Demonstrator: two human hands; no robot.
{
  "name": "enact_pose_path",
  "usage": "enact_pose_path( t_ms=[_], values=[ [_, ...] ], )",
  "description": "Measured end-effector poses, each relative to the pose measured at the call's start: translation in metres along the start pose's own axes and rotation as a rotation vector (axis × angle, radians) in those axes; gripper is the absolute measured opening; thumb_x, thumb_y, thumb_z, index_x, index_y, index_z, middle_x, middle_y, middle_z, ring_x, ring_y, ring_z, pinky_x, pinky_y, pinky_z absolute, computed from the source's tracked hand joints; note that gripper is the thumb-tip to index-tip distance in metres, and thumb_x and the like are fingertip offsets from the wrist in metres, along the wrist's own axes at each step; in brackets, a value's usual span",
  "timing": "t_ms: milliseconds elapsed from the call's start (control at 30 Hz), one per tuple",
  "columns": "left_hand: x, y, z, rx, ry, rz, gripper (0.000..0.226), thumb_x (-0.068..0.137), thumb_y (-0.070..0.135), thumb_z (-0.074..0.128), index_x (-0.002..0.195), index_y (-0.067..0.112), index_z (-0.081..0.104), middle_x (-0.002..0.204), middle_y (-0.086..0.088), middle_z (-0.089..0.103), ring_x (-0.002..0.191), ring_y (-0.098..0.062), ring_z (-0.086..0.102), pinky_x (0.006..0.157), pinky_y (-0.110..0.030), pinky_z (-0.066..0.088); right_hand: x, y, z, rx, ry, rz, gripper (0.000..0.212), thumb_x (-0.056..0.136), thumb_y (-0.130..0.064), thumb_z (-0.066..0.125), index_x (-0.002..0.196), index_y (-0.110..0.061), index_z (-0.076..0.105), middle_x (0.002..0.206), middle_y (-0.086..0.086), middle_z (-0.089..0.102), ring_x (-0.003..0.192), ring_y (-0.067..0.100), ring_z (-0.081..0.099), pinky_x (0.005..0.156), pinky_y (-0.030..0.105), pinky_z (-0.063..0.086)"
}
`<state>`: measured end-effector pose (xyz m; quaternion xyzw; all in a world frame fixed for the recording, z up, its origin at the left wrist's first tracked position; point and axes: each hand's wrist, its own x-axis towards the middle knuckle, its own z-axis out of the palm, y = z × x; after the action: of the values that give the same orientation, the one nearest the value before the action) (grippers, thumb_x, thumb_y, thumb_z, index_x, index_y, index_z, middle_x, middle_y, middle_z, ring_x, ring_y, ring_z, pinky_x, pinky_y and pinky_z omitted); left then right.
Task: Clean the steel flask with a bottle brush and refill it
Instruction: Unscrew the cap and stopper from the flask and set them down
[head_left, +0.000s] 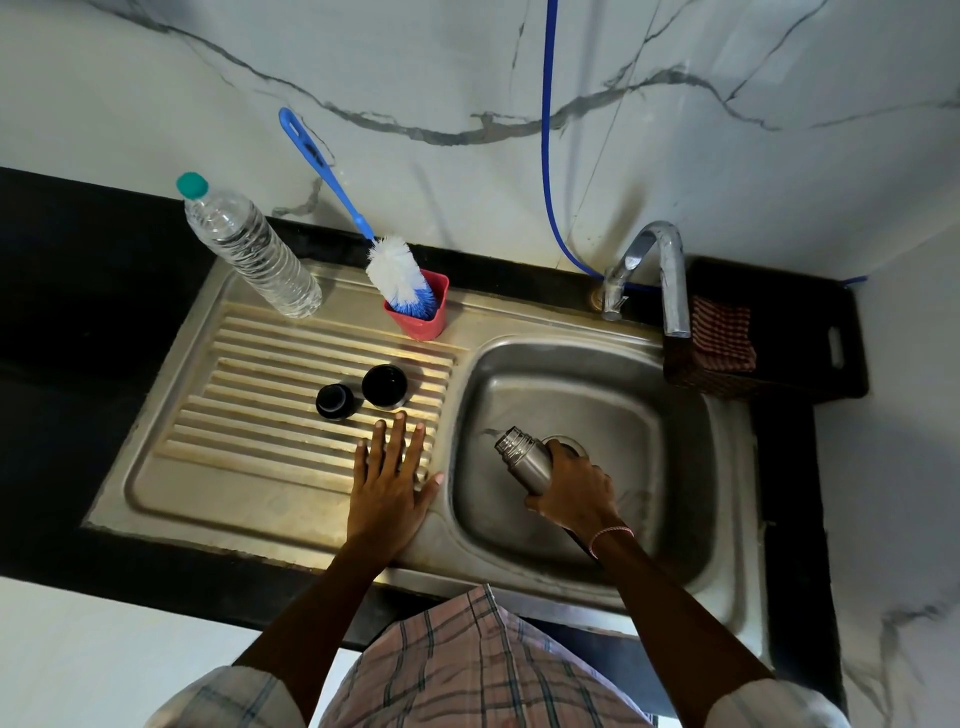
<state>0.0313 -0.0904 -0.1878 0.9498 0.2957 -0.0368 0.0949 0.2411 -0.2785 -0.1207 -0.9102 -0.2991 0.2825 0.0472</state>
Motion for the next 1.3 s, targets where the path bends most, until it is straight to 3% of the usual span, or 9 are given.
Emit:
enact_pose_path(
  t_ms=[1300],
  values=[
    [-0.001,0.001,-0.001,-0.006,-0.005,-0.01,0.081,0.1,0.067,0.032,0.165,0.023,0.013,0.173,-0.011,0.0,0.159,-0.035,-0.002,0.126,-0.058,0.012,0.008,0.003,-0.015,-0.093,-0.017,0.005,0.086,0.067,-0.058,0.08,0.138,-0.027,0.045,0.12,0.005,0.065,0.104,0.026,0.064,0.089,0.039,0.052]
  ],
)
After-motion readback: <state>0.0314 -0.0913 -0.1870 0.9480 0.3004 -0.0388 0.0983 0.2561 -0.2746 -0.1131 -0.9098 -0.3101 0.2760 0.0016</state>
